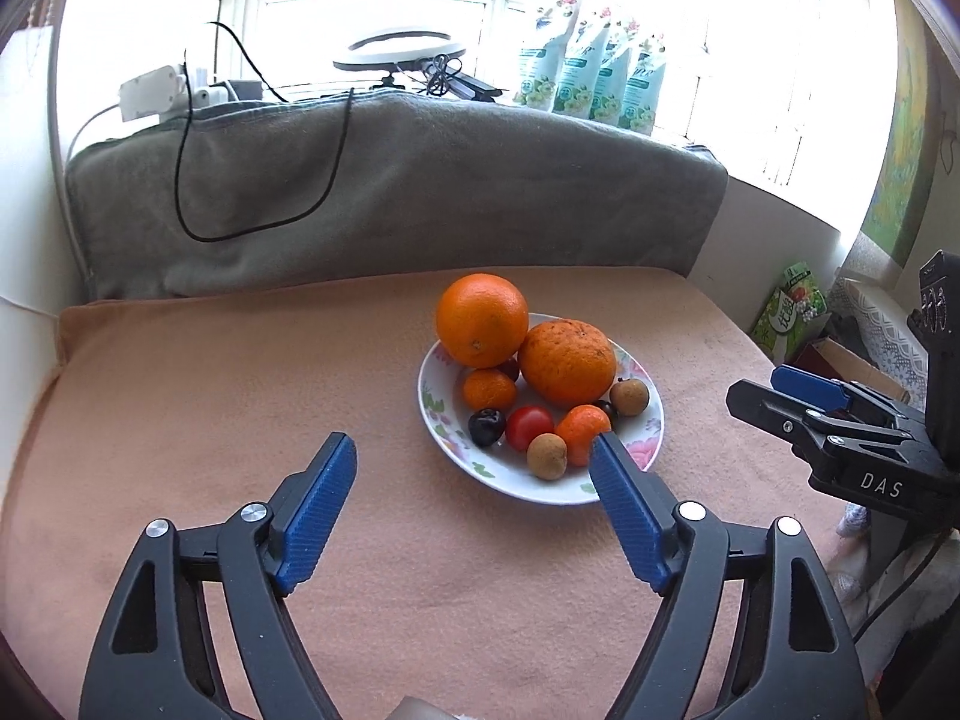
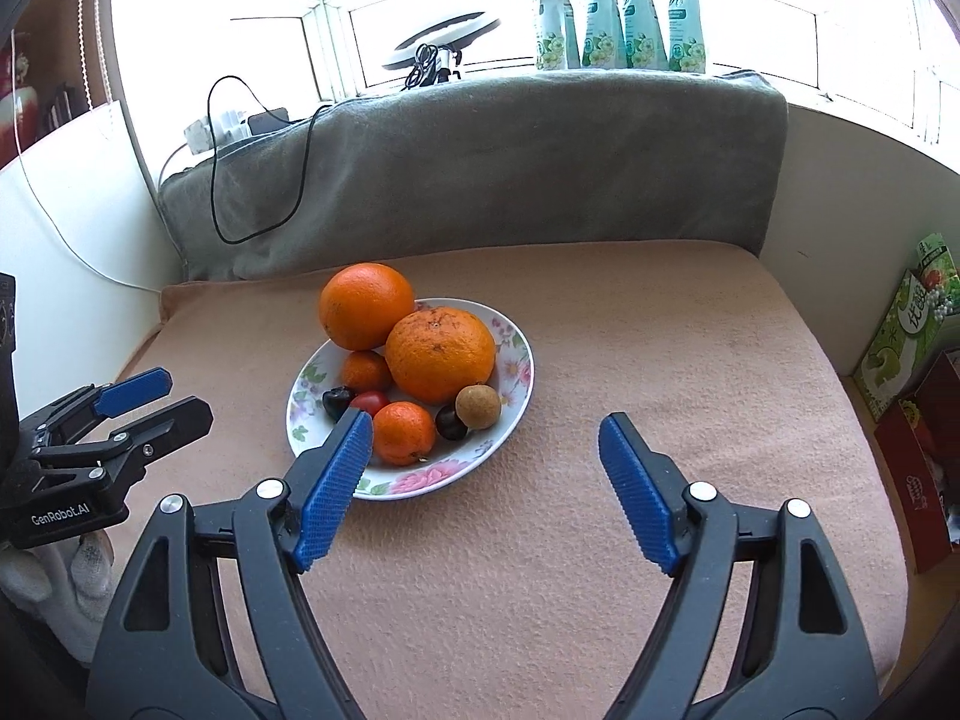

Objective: Organize fruits

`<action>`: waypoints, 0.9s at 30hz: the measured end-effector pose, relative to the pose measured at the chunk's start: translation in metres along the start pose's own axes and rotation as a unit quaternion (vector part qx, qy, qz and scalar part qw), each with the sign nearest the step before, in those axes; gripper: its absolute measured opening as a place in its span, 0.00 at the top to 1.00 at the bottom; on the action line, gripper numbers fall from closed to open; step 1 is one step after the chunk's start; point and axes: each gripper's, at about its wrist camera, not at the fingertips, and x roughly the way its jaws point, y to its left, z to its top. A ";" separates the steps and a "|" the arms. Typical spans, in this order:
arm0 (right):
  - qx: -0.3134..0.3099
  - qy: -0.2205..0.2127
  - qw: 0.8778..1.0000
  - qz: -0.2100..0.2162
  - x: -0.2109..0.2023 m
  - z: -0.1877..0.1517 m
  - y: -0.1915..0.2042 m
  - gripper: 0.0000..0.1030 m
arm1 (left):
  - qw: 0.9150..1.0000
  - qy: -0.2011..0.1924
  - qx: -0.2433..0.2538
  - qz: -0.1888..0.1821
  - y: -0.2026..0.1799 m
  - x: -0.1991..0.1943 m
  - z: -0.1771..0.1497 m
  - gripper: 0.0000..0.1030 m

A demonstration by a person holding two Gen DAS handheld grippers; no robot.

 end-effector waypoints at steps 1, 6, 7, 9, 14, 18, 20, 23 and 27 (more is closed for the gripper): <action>-0.002 -0.002 1.000 -0.004 -0.002 -0.002 0.001 0.22 | 1.000 -0.002 0.002 0.009 0.000 -0.003 -0.002 0.22; 0.004 0.000 1.000 -0.014 -0.007 -0.010 -0.001 0.22 | 0.999 -0.002 0.014 0.051 0.001 -0.012 -0.010 0.22; 0.008 0.001 1.000 -0.013 -0.008 -0.011 -0.001 0.22 | 0.998 -0.002 0.013 0.056 0.002 -0.014 -0.011 0.22; 0.016 0.001 1.000 -0.013 -0.009 -0.014 -0.003 0.22 | 0.998 -0.003 0.012 0.062 0.004 -0.017 -0.013 0.22; 0.025 0.005 1.000 -0.016 -0.009 -0.018 -0.005 0.21 | 0.998 -0.003 0.011 0.066 0.005 -0.021 -0.014 0.21; 0.028 0.006 0.999 -0.015 -0.009 -0.018 -0.005 0.21 | 0.998 -0.004 0.007 0.066 0.005 -0.023 -0.014 0.21; 0.027 0.005 1.000 -0.015 -0.009 -0.018 -0.005 0.21 | 0.998 -0.003 0.006 0.066 0.006 -0.023 -0.013 0.21; 0.025 0.005 1.000 -0.015 -0.008 -0.017 -0.004 0.21 | 0.998 -0.002 0.006 0.066 0.006 -0.023 -0.014 0.21; 0.027 0.009 0.999 -0.013 -0.006 -0.019 -0.004 0.21 | 0.998 0.002 0.004 0.063 0.005 -0.022 -0.014 0.21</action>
